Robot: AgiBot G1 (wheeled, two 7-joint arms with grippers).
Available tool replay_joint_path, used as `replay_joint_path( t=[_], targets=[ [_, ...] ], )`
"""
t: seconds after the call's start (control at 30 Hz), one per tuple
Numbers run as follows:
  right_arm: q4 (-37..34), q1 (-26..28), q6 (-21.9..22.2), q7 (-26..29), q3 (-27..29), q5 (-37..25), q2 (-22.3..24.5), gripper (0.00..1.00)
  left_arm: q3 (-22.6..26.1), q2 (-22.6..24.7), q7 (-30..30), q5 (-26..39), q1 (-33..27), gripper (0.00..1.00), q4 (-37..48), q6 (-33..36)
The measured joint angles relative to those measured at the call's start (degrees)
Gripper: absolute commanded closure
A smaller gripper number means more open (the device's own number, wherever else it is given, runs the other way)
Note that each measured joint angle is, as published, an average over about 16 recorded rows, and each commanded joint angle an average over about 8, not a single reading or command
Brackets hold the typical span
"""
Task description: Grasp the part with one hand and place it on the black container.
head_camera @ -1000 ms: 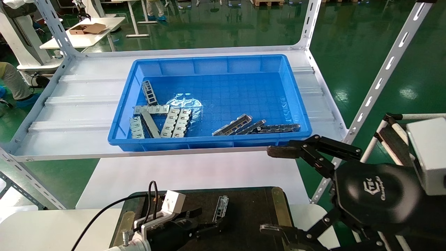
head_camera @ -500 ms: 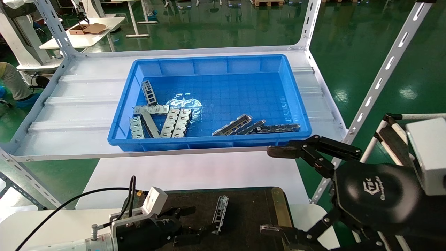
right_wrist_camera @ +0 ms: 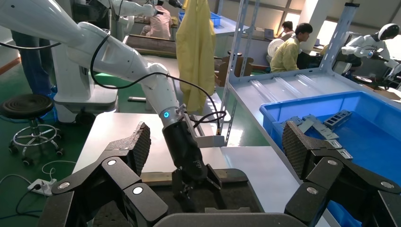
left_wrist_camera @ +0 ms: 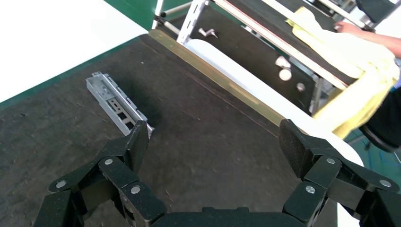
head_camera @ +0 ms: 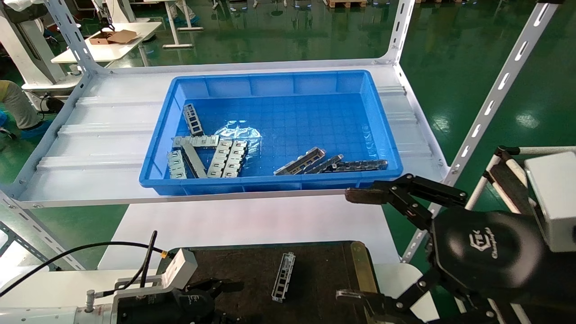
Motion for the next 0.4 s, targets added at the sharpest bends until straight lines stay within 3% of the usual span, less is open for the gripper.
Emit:
replay_joint_path(
  t=[0.4],
  targets=[
    [0.0,0.0,0.01,-0.01,-0.02,0.01,0.01,0.0,0.41,-0.65,1.35,0.44,-2.67,0.0,5.08,6.91]
  ],
)
